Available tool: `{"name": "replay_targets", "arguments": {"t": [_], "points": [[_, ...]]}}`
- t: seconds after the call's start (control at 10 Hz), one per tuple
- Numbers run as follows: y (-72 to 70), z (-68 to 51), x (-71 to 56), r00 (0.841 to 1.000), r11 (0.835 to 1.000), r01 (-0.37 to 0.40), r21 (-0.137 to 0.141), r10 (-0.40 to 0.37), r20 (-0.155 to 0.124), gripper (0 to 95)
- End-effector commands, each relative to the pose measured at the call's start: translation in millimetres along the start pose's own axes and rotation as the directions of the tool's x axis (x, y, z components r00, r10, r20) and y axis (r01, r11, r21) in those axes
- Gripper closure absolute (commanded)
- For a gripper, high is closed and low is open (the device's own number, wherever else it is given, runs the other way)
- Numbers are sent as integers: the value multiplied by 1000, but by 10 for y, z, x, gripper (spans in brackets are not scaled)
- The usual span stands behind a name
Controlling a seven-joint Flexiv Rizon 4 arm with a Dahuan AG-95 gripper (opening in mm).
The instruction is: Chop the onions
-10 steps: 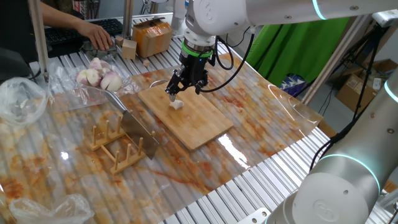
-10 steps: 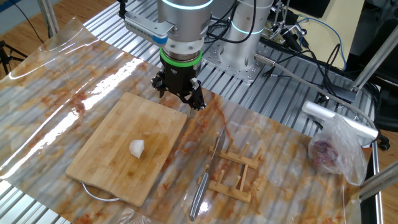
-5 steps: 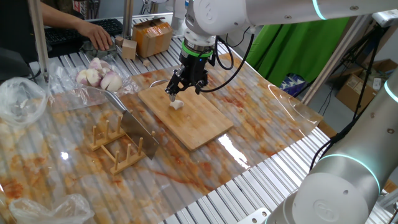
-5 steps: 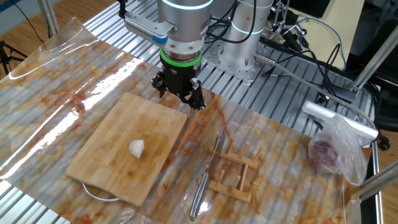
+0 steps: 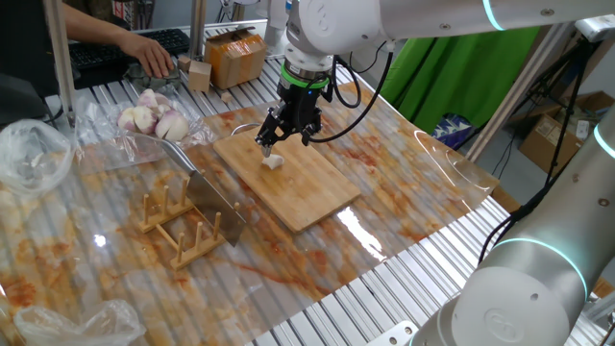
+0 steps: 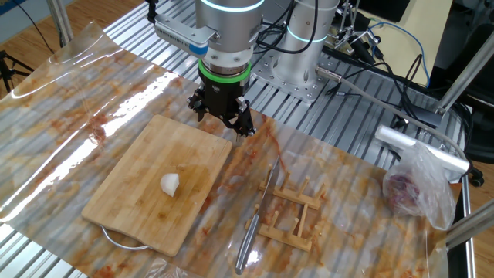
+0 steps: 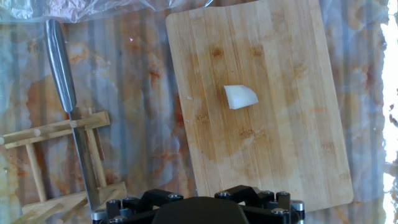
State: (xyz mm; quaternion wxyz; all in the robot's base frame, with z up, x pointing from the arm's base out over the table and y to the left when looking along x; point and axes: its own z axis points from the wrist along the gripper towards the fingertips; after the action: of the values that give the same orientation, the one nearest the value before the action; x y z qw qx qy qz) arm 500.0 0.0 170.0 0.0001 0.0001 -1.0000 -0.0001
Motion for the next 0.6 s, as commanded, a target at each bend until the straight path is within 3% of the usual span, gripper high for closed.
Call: {"name": "replay_targets", "arguments": {"t": [0.1, 0.6], "points": [[0, 0, 0, 999, 999, -31, -11, 31, 17, 760], [7, 18, 19, 1000, 999, -23, -48, 24, 16, 760]]}}
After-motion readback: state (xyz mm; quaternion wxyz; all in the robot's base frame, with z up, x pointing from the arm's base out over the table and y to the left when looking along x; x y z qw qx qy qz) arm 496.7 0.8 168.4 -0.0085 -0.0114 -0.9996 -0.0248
